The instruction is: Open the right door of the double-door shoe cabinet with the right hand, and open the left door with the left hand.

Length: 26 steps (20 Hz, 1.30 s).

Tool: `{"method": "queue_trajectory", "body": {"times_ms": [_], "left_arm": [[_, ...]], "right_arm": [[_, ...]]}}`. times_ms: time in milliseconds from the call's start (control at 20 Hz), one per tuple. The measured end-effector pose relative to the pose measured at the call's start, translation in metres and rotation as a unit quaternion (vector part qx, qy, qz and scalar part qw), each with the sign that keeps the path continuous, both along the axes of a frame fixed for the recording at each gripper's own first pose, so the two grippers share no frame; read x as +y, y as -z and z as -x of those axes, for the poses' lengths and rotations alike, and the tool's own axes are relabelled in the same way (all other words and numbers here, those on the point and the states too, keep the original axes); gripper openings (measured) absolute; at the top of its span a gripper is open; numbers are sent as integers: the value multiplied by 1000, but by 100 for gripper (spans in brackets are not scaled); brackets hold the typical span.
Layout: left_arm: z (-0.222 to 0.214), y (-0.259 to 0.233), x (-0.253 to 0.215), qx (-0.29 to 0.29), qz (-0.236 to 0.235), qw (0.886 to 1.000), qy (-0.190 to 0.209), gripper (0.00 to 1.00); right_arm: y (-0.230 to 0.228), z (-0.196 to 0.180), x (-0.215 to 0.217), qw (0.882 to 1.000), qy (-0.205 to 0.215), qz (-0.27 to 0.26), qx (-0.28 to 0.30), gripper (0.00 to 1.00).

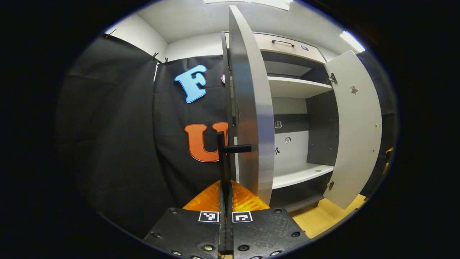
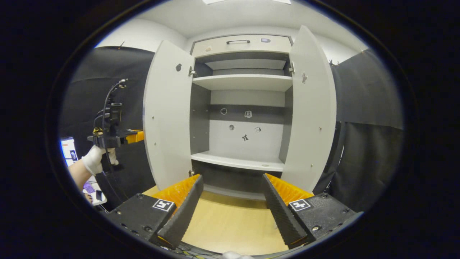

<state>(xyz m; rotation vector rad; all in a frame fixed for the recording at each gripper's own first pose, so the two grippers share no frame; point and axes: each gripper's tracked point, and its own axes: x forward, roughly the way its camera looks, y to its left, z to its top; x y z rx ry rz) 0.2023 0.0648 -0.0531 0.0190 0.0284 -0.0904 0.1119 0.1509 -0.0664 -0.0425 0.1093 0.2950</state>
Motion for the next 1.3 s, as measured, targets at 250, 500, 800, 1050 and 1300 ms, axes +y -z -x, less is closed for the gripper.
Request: {"method": "queue_trajectory", "body": {"times_ms": [250,500,800,1050,1300], "left_arm": [[-2,0,3,3,-1,1000,16,0],[-2,-1,3,9,-4,1000,7,0],[15,-3,28,5,-33,998,-56,18],[45,-8,29,-3,-46,997,-66,92],[84,-19,20,-12,-62,996,-69,96]], "right_arm": [[-2,-1,-1,1000,1,0,-2,99],[-3,-1,-5,1000,9,1,-3,99],[-6,0,-13,1000,22,4,-6,99],[-7,1,-16,1000,29,3,-9,99],[-10,6,-20,999,41,-2,-14,99]]}}
